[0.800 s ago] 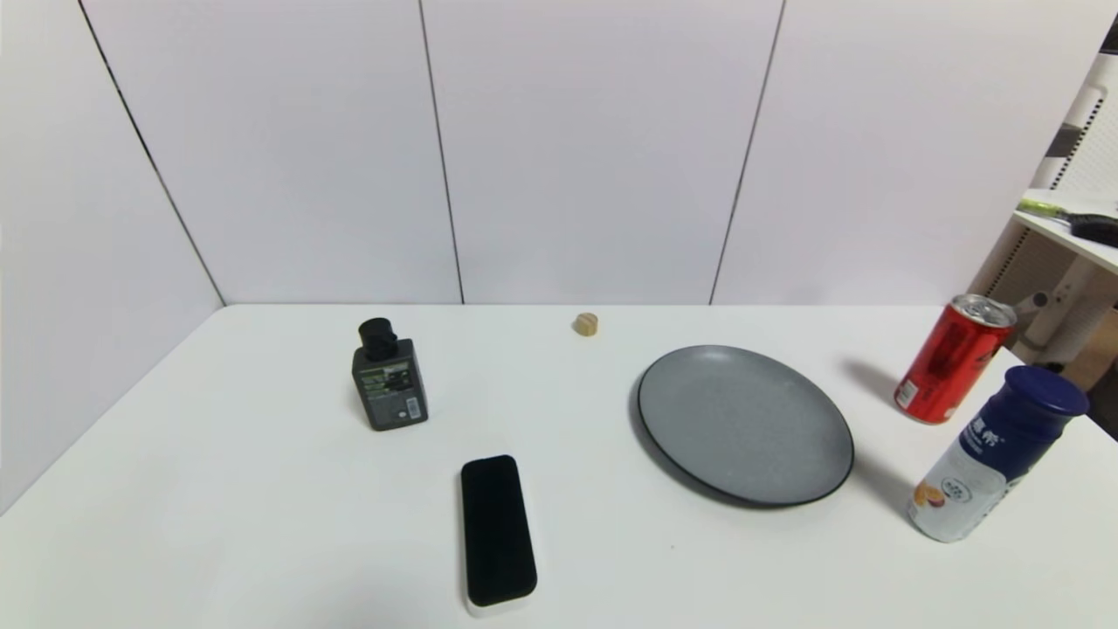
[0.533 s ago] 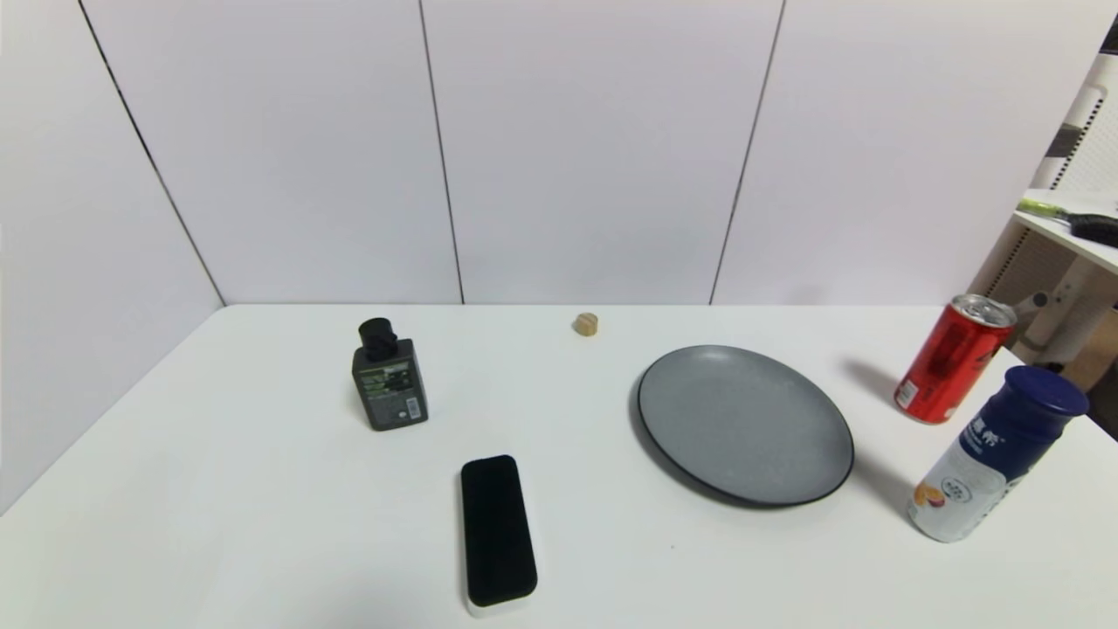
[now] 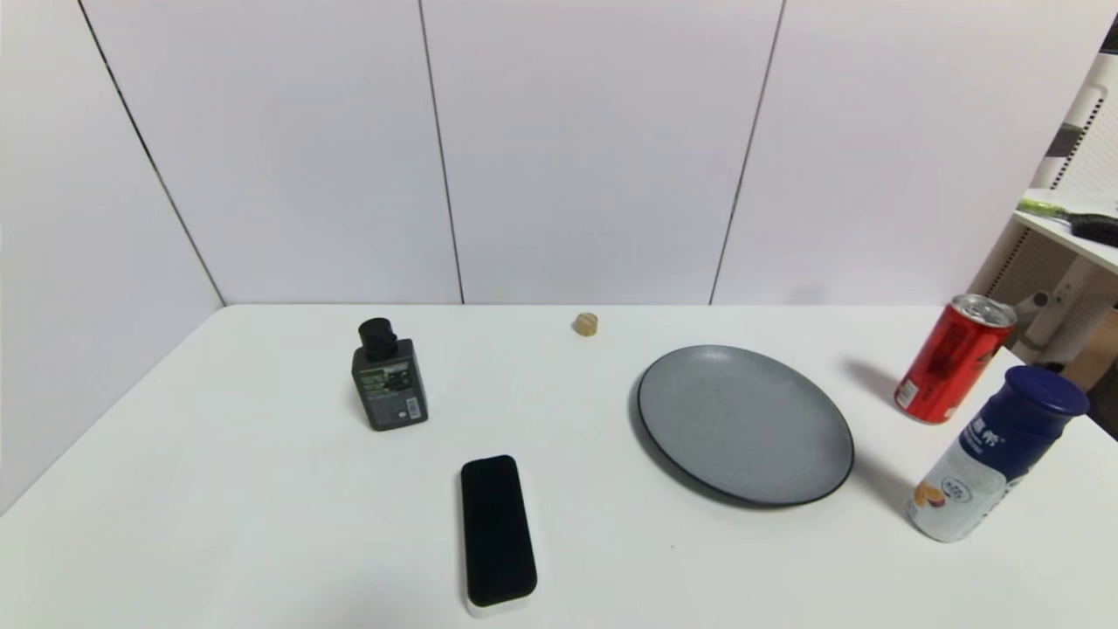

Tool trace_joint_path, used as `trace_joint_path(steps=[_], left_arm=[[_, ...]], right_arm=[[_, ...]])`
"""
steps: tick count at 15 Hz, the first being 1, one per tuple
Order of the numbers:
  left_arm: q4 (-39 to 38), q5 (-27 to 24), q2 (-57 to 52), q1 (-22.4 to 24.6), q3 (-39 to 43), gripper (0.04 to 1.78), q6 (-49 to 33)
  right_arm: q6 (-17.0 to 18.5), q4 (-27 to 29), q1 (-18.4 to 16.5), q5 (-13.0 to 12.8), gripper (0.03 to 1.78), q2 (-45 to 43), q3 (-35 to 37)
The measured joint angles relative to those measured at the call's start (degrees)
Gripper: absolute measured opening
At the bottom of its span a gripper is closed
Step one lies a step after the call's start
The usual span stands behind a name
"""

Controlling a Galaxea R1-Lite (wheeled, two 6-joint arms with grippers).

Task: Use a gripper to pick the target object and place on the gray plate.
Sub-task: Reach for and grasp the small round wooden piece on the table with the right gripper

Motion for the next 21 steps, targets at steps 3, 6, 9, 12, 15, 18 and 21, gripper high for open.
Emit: trace_joint_path(steps=[3,6,9,12,15,18,21], left_arm=[[0.00,0.00,0.00,0.00,0.00,1.69,-0.02],[0.00,0.00,0.00,0.00,0.00,1.69,-0.02],[0.00,-0.02,0.00,0.00,0.00,1.69,0.00],[0.00,-0.02,0.00,0.00,0.00,1.69,-0.02],[0.00,0.00,0.00,0.00,0.00,1.69,-0.02],[-0.02,-0.02,0.00,0.00,0.00,1.69,-0.02],[0.00,-0.02,0.00,0.00,0.00,1.69,-0.02]], right_arm=[[-0.18,7.16,0.12,2.77,1.70,3.02,-10.12],[-1.37,13.69,0.96,6.74,1.70,9.84,-23.92],[-2.79,18.87,1.82,11.33,1.70,20.03,-38.17],[-5.30,23.31,3.88,18.21,1.70,32.77,-50.44],[-8.84,24.38,7.29,21.08,1.70,45.14,-57.88],[-10.81,24.86,11.96,21.57,1.70,58.36,-66.67],[-11.12,26.10,17.34,21.52,1.70,71.89,-77.64]])
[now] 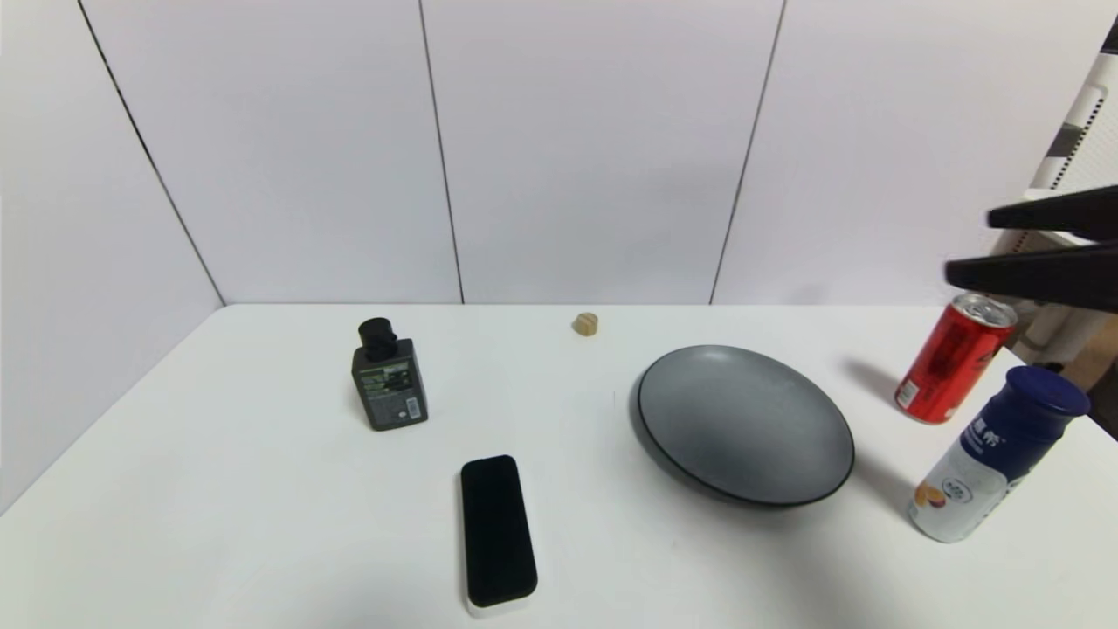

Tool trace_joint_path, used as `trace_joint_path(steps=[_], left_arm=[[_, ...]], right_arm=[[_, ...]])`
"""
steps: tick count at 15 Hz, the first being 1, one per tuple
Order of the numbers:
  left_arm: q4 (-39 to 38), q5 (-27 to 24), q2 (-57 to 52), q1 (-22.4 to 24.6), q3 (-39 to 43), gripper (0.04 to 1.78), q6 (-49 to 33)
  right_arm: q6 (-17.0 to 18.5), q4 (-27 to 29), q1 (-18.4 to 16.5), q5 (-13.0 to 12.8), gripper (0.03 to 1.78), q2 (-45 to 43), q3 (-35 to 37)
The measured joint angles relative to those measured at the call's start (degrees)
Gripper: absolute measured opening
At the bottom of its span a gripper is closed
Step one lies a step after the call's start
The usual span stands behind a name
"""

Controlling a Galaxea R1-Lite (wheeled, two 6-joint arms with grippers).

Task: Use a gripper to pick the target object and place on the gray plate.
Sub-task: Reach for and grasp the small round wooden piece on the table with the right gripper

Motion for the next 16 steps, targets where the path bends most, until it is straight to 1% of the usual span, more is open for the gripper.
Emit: trace_joint_path(steps=[3,6,9,11,12,13,14,16], left_arm=[[-0.02,0.02,0.00,0.00,0.00,1.69,0.02],[-0.02,0.02,0.00,0.00,0.00,1.69,0.02],[0.00,0.00,0.00,0.00,0.00,1.69,0.00],[0.00,0.00,0.00,0.00,0.00,1.69,0.00],[0.00,0.02,0.00,0.00,0.00,1.69,0.00],[0.00,0.00,0.00,0.00,0.00,1.69,0.02],[-0.02,0.00,0.00,0.00,0.00,1.69,0.00],[0.00,0.00,0.00,0.00,0.00,1.69,0.02]], right_arm=[[-0.02,1.01,5.32,-0.16,1.70,12.87,-9.96],[0.46,1.38,9.90,-0.77,1.70,23.21,-16.68],[4.41,1.38,13.45,-2.23,1.70,31.11,-22.42],[5.49,1.43,14.82,-3.64,1.70,35.11,-25.20],[6.23,1.40,15.37,-5.05,1.70,36.82,-26.36],[7.19,1.38,16.01,-7.14,1.70,38.61,-27.65],[7.83,1.23,16.55,-9.51,1.70,40.27,-28.95],[8.37,0.20,17.55,-15.17,1.70,43.41,-30.60]])
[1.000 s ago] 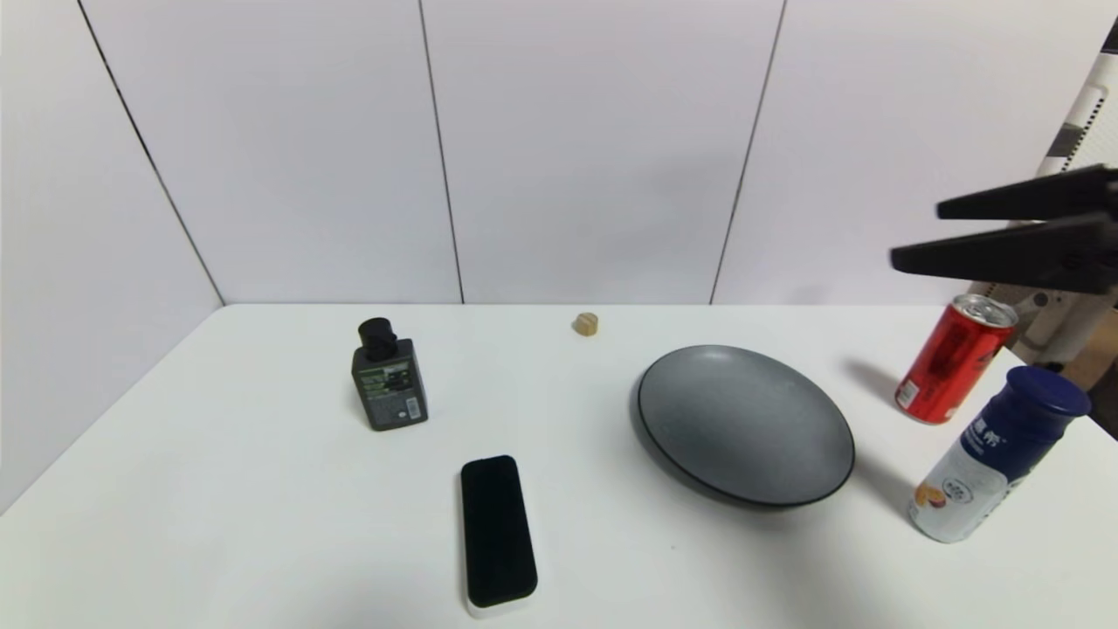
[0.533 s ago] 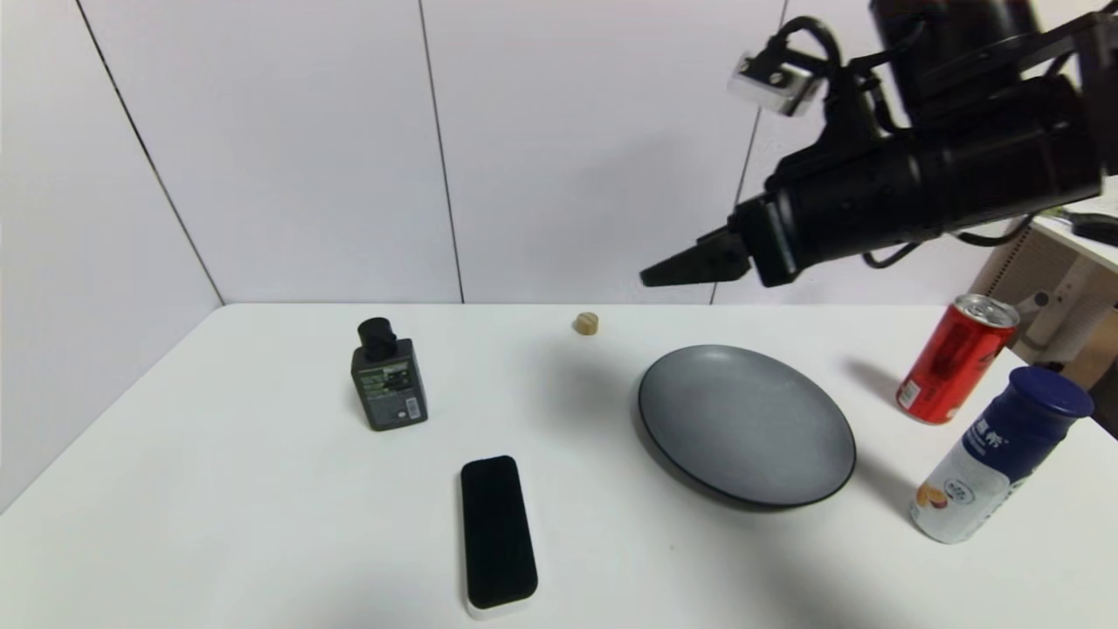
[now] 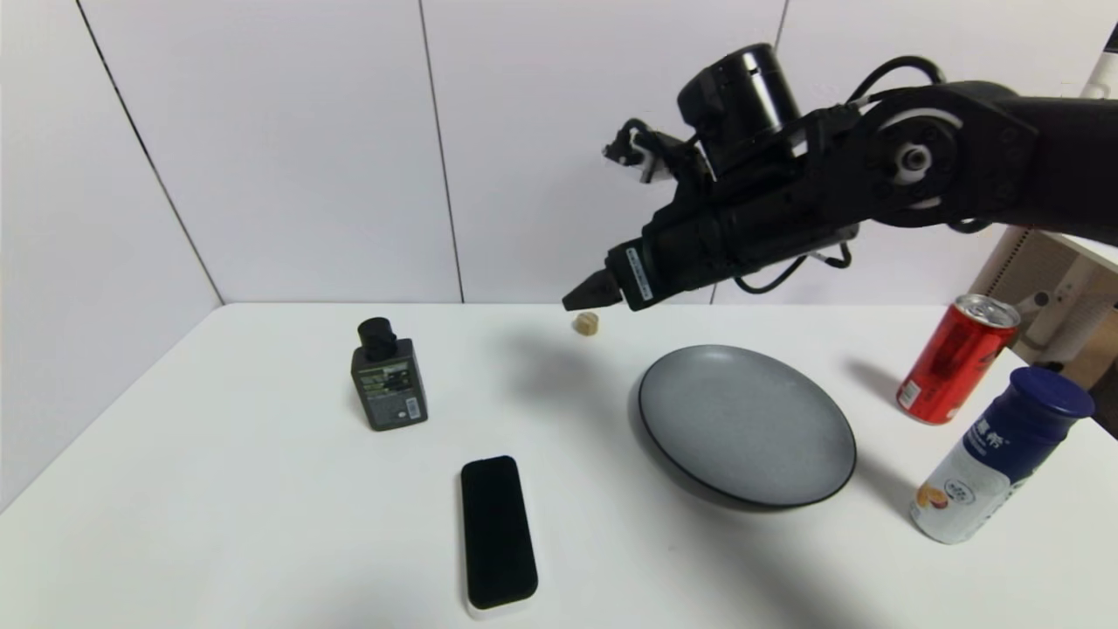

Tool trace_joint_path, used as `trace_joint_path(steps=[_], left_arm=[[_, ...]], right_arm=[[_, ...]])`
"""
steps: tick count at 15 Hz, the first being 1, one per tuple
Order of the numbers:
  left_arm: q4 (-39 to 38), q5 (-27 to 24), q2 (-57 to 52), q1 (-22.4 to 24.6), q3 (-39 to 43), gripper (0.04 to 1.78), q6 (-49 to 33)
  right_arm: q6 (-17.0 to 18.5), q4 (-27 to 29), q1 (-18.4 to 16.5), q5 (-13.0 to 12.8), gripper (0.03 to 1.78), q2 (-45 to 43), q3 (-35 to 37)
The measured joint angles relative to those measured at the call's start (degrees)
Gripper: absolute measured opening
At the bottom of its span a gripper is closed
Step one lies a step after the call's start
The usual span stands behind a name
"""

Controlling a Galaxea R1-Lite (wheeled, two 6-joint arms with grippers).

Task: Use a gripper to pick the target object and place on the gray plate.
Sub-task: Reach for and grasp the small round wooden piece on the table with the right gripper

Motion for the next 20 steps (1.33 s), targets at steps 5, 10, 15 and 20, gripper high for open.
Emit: trace_joint_path(steps=[5,10,15,20], left_arm=[[-0.02,0.02,0.00,0.00,0.00,1.69,-0.02],[-0.02,0.00,0.00,0.00,0.00,1.69,0.00],[0.00,0.02,0.00,0.00,0.00,1.69,0.00],[-0.02,0.02,0.00,0.00,0.00,1.69,0.00]], right_arm=[[1.96,-6.12,1.88,-10.00,1.70,6.97,-0.69],[1.88,-16.98,1.93,-14.57,1.70,12.65,-0.80],[0.69,-24.32,-0.22,-15.53,1.70,17.66,-0.80],[0.06,-25.11,-1.62,-15.51,1.70,20.76,-0.87]])
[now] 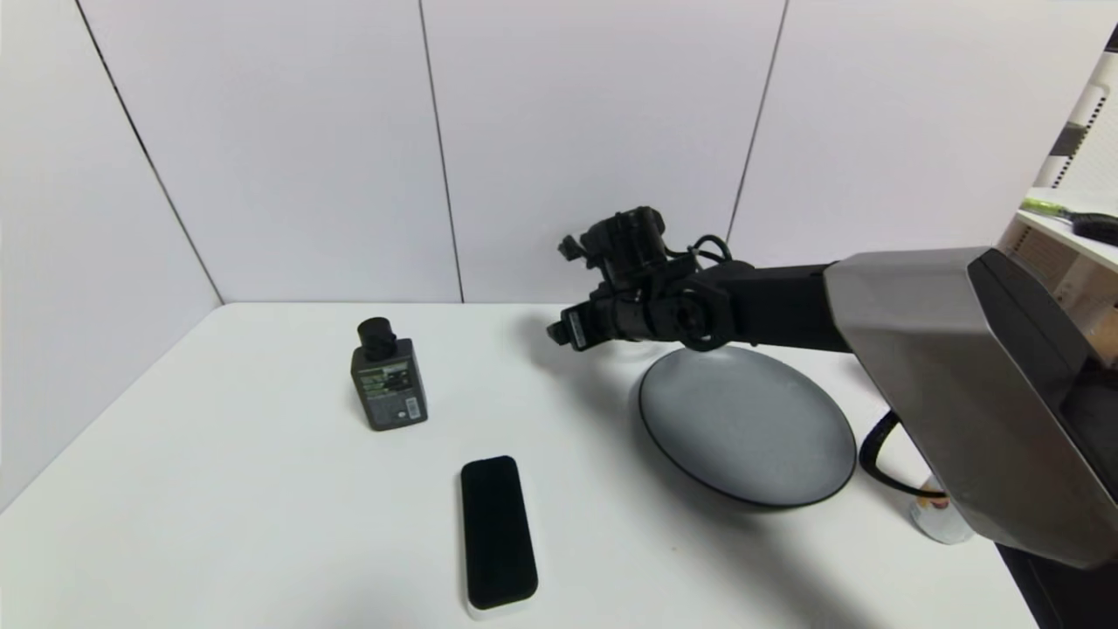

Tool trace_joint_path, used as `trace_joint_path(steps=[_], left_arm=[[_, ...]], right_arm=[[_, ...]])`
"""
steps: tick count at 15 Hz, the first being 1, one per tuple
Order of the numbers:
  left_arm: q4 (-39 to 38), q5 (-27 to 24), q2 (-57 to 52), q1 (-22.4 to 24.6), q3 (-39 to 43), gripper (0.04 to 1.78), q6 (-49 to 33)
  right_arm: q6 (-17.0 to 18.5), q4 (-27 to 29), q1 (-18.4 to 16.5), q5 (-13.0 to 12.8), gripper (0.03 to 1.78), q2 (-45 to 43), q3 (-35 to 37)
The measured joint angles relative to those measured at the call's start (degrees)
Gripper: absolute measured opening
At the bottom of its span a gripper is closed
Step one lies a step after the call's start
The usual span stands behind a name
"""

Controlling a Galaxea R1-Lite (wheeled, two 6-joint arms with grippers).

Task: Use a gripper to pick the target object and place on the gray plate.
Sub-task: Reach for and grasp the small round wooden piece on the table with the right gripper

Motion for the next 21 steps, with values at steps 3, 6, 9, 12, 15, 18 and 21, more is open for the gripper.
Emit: trace_joint_path(steps=[3,6,9,12,15,18,21], left_arm=[[0.02,-0.02,0.00,0.00,0.00,1.69,0.00],[0.00,-0.02,0.00,0.00,0.00,1.69,-0.02],[0.00,0.00,0.00,0.00,0.00,1.69,0.00],[0.02,0.00,0.00,0.00,0.00,1.69,0.00],[0.02,0.00,0.00,0.00,0.00,1.69,-0.02],[0.02,-0.02,0.00,0.00,0.00,1.69,-0.02],[0.00,-0.02,0.00,0.00,0.00,1.69,-0.02]], right_arm=[[-0.17,-2.32,-0.55,-0.02,1.70,1.38,0.00],[0.09,-3.10,-0.78,0.09,1.70,2.17,-0.02],[0.66,-3.54,-0.91,0.34,1.70,2.76,-0.02],[1.07,-4.46,-1.05,0.85,1.70,3.02,-0.02],[2.74,-7.24,-1.08,2.99,1.70,3.36,-0.02],[2.85,-7.40,-1.46,3.36,1.71,3.85,0.00],[2.85,-7.40,-1.94,3.34,1.71,4.51,-0.02]])
